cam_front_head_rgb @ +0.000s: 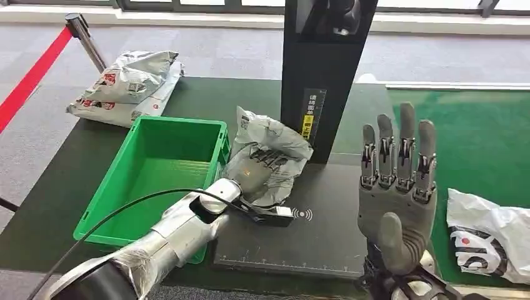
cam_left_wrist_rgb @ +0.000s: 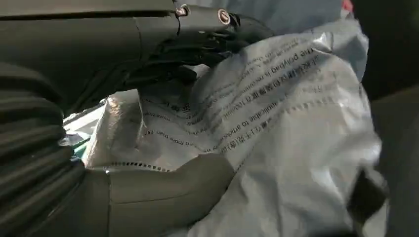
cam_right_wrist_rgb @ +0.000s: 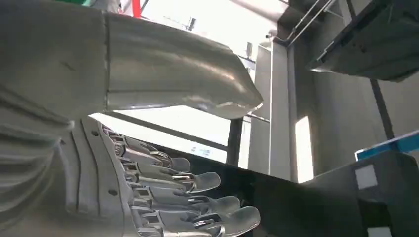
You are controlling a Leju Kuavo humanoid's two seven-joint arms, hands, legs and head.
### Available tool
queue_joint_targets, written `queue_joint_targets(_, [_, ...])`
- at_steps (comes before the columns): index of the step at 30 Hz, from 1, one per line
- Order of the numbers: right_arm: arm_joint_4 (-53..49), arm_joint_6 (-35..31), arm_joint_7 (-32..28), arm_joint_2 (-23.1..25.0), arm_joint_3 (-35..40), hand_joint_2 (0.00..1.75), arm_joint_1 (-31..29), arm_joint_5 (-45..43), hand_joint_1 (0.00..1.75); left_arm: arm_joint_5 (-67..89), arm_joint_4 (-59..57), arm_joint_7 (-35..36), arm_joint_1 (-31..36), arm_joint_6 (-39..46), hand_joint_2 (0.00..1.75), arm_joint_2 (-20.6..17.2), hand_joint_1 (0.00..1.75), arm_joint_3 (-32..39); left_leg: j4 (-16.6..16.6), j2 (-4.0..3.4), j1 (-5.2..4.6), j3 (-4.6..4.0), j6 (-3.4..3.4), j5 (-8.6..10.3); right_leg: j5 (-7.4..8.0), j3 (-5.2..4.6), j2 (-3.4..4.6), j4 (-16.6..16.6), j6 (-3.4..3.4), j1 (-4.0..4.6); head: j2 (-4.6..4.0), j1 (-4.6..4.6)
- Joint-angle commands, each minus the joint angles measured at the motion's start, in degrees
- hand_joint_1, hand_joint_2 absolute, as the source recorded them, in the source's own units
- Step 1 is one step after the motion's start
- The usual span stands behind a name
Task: Moved the parcel from conveyor to table for the left to box.
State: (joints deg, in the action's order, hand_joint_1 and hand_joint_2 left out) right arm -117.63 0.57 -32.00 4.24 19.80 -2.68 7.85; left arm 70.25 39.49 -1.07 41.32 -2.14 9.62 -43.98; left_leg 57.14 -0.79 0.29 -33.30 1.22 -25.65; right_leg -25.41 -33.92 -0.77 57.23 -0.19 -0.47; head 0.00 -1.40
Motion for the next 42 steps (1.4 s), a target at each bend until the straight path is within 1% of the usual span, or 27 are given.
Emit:
queue_joint_targets(1, [5.6, 1.0, 0.0, 0.9, -1.2, 1.75, -3.2, 0.0, 0.0, 1.5, -13.0, -0.2, 3.0, -4.7, 1.75, 0.1, 1.75, 2.9, 0.0, -0.13, 0.04, 0.11, -0.03, -0.01, 0.07, 0.08, 0.24, -0.1, 0.01, 0.03, 0.0, 0.0])
queue_joint_targets(4, [5.8, 1.6, 0.3, 1.0, -0.9, 1.75, -3.8, -0.3, 0.0, 0.6, -13.8, -4.3, 2.9, -7.7, 1.75, -0.1, 1.75, 3.0, -0.1, -0.15, 0.03, 0.17, -0.02, 0.01, 0.1, 0.13, 0.27, -0.2, 0.0, 0.02, 0.0, 0.0])
queue_joint_targets(7, [6.2, 2.2, 0.3, 0.9, -1.0, 1.75, -4.0, -1.1, 0.0, 0.6, -14.0, -10.1, 2.6, -10.9, 1.75, -0.6, 1.75, 1.3, -0.1, -0.15, 0.03, 0.19, -0.01, 0.0, 0.08, 0.16, 0.25, -0.1, -0.01, 0.02, 0.0, -0.02])
queue_joint_targets(8, [6.3, 2.3, 0.3, 0.9, -1.0, 1.75, -3.9, -1.1, 0.0, 0.6, -14.0, -10.1, 2.3, -10.9, 1.75, -0.6, 1.75, 1.2, -0.1, -0.09, -0.02, 0.2, -0.01, -0.01, 0.04, 0.18, 0.15, -0.1, 0.0, -0.02, 0.0, 0.0])
queue_joint_targets(12, [6.3, 2.3, 0.3, 0.9, -1.0, 1.75, -3.9, -1.1, 0.0, 0.6, -14.0, -10.1, 2.3, -10.9, 1.75, -0.6, 1.75, 1.2, -0.2, -0.16, -0.01, 0.36, -0.03, 0.03, 0.11, 0.33, 0.27, -0.2, 0.01, -0.02, 0.0, 0.0])
queue_joint_targets(13, [6.8, 2.8, 0.1, 0.6, -0.9, 1.75, -4.1, -1.8, 0.0, -1.4, -12.9, -14.7, 1.7, -13.1, 1.75, -1.1, 1.75, 1.1, -0.1, -0.13, 0.01, 0.39, -0.02, -0.03, 0.06, 0.39, 0.21, -0.1, 0.01, 0.0, 0.0, 0.0])
queue_joint_targets(16, [6.7, 3.0, -0.2, 0.5, -1.1, 1.75, -3.9, -2.3, 0.0, -2.3, -11.1, -17.4, 0.7, -12.6, 1.75, -1.6, 1.75, -0.1, -0.2, -0.16, 0.0, 0.46, -0.04, 0.0, 0.11, 0.44, 0.26, -0.2, 0.01, -0.01, 0.0, 0.0])
queue_joint_targets(17, [6.2, 3.1, -0.3, 0.4, -1.2, 1.75, -3.6, -2.5, 0.0, -3.0, -9.3, -18.4, 0.0, -10.9, 1.75, -1.8, 1.75, -0.6, -0.2, -0.12, 0.0, 0.48, -0.03, -0.02, 0.06, 0.48, 0.2, -0.2, 0.01, -0.01, 0.0, 0.0])
queue_joint_targets(18, [5.2, 3.1, -0.6, 0.2, -1.6, 1.75, -3.0, -2.8, 0.0, -5.3, -5.4, -21.1, -1.2, -6.8, 1.75, -1.9, 1.75, 0.0, -0.3, -0.13, -0.02, 0.51, -0.04, 0.02, 0.1, 0.51, 0.24, -0.2, 0.01, -0.03, 0.0, 0.0])
queue_joint_targets(19, [4.2, 3.4, -0.8, 0.0, -1.9, 1.75, -2.4, -3.3, 0.0, -6.9, -2.3, -22.5, -2.0, -5.8, 1.75, -2.3, 1.75, 0.1, -0.2, -0.06, -0.01, 0.53, -0.03, -0.02, 0.04, 0.55, 0.14, -0.2, 0.01, -0.02, 0.0, 0.0])
queue_joint_targets(20, [3.4, 3.7, -0.9, 0.0, -2.3, 1.75, -1.9, -3.5, 0.0, -8.2, 1.5, -22.3, -3.1, -3.6, 1.75, -2.8, 1.75, 0.4, -0.2, -0.05, -0.01, 0.54, -0.04, 0.0, 0.06, 0.56, 0.16, -0.2, 0.01, -0.03, 0.0, 0.0])
queue_joint_targets(22, [0.9, 3.9, -1.1, 0.1, -3.4, 1.75, -0.3, -3.7, 0.0, -10.4, 13.3, -21.3, -6.9, 2.3, 1.75, -4.4, 1.75, 2.1, -0.2, 0.05, -0.02, 0.5, -0.05, 0.0, 0.04, 0.54, 0.08, -0.2, 0.02, -0.03, 0.0, 0.0])
queue_joint_targets(27, [0.9, 3.9, -1.1, 0.1, -3.4, 1.75, -0.3, -3.7, 0.0, -10.4, 13.3, -21.3, -6.9, 2.3, 1.75, -4.4, 1.75, 2.1, -0.2, 0.05, -0.02, 0.5, -0.05, 0.0, 0.04, 0.54, 0.08, -0.2, 0.02, -0.03, 0.0, 0.0])
queue_joint_targets(30, [-0.4, 4.2, -1.2, 0.2, -3.9, 1.75, 0.6, -3.8, 0.0, -12.1, 21.3, -21.3, -9.7, 4.4, 1.75, -5.7, 1.75, 3.2, -0.2, 0.08, -0.04, 0.47, -0.04, -0.02, 0.01, 0.51, 0.03, -0.1, 0.02, -0.05, 0.0, -0.02])
queue_joint_targets(31, [-0.9, 4.3, -1.2, 0.2, -4.1, 1.75, 1.2, -3.8, 0.0, -12.6, 26.6, -21.1, -11.6, 6.7, 1.75, -6.8, 1.75, 3.8, -0.1, 0.08, -0.02, 0.45, -0.04, -0.03, -0.01, 0.49, 0.0, -0.1, 0.02, -0.03, 0.0, -0.04])
queue_joint_targets(32, [-1.3, 4.4, -1.5, 0.1, -4.0, 1.75, 2.3, -3.9, 0.0, -8.6, 36.8, -17.7, -15.9, 19.1, 1.75, -8.1, 1.75, 5.9, -0.1, 0.12, 0.01, 0.36, -0.06, -0.07, -0.03, 0.42, -0.03, -0.1, 0.03, -0.01, 0.0, -0.02])
queue_joint_targets(35, [-1.2, 4.4, -1.6, 0.2, -3.9, 1.75, 2.2, -3.9, 0.0, -8.6, 36.8, -17.7, -16.0, 19.1, 1.75, -8.3, 1.75, 5.9, -0.1, 0.0, 0.01, 0.11, -0.07, -0.12, -0.06, 0.13, 0.1, -0.1, 0.06, 0.01, 0.0, -0.02])
queue_joint_targets(37, [-1.1, 4.0, -1.8, -0.1, -3.8, 1.75, 2.1, -3.9, 0.0, -6.7, 37.2, -17.5, -17.0, 24.9, 1.75, -7.5, 1.75, 7.0, -0.1, 0.06, 0.02, 0.12, -0.08, -0.1, -0.06, 0.16, 0.05, -0.1, 0.06, 0.02, 0.0, 0.0])
queue_joint_targets(38, [-0.9, 3.7, -1.7, -0.3, -3.6, 1.75, 2.1, -4.1, 0.0, -5.8, 40.2, -16.8, -18.8, 28.6, 1.75, -7.5, 1.75, 8.1, -0.1, 0.04, 0.02, 0.18, -0.09, -0.09, -0.04, 0.22, 0.11, -0.2, 0.07, 0.01, 0.0, 0.0])
queue_joint_targets(42, [-0.8, 3.6, -1.7, -0.3, -3.4, 1.75, 2.2, -4.1, 0.0, -5.8, 42.2, -16.8, -19.9, 29.1, 1.75, -7.8, 1.75, 8.2, -0.1, 0.01, 0.01, 0.11, -0.08, -0.12, -0.09, 0.13, 0.09, -0.1, 0.08, 0.01, 0.0, -0.02])
